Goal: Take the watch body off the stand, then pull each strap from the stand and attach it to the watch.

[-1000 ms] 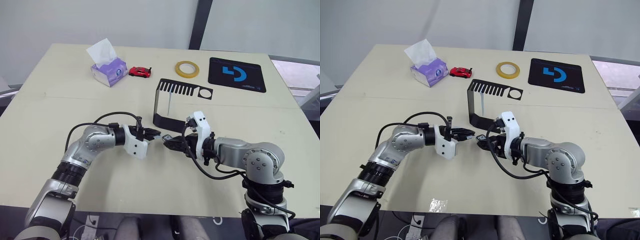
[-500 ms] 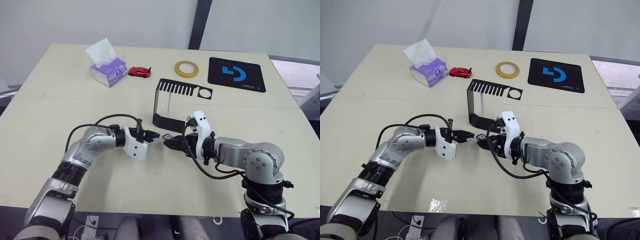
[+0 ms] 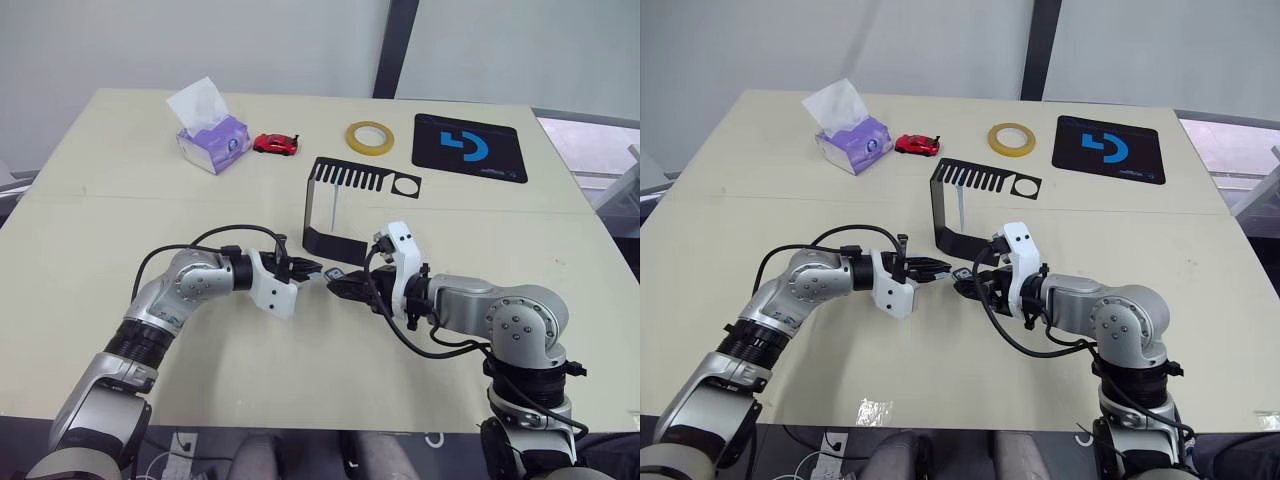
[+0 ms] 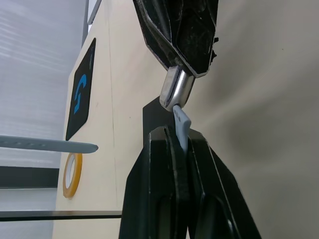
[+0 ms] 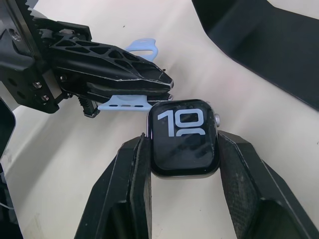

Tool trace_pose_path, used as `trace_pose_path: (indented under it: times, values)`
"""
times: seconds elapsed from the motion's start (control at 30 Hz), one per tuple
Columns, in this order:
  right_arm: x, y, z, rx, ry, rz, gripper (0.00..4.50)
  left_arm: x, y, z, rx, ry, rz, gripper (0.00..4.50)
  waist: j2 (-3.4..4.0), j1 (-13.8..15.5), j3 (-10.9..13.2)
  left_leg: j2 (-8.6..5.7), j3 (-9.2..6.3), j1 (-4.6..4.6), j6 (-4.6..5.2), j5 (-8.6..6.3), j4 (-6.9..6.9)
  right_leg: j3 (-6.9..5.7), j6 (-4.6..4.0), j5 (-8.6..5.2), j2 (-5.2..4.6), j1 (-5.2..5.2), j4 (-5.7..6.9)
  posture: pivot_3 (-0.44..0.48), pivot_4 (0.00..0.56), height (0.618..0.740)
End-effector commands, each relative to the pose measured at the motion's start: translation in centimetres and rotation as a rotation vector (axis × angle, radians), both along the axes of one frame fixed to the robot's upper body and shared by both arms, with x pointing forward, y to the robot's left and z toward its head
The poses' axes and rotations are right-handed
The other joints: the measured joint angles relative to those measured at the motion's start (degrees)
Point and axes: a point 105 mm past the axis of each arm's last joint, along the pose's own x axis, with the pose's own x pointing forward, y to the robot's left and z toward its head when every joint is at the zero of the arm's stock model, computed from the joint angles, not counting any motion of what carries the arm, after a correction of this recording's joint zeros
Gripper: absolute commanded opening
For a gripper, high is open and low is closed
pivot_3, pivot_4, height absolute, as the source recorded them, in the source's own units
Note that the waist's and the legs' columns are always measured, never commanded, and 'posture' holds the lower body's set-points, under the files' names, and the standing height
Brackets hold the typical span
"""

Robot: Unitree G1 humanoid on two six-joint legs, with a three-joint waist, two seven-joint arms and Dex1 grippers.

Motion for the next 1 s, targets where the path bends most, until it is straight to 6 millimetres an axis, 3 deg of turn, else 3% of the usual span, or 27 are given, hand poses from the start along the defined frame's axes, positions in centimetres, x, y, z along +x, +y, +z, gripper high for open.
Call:
trace_pose_path:
  times: [0.03,1.0]
  values:
    - [-0.3,0.2,1.0,0.02,-0.036,0.015,1.53,-0.1,-0.2,0.4,-0.008,-0.024,-0.014,0.0,0.0,-0.1,0.0,0.0,0.0,0.0,0.0,0.0,0.0,0.0,0.0,0.0,0.0,0.0,0.0,0.0,0.15,0.738]
    - [-0.2,0.8,1.4,-0.009,-0.058,0.032,1.53,0.2,-1.5,-0.2,0.011,-0.04,0.007,0.0,0.0,-0.3,0.0,0.01,0.0,-0.01,0.0,0.0,-0.01,0.01,0.0,0.0,0.0,-0.01,-0.01,0.0,0.15,0.738]
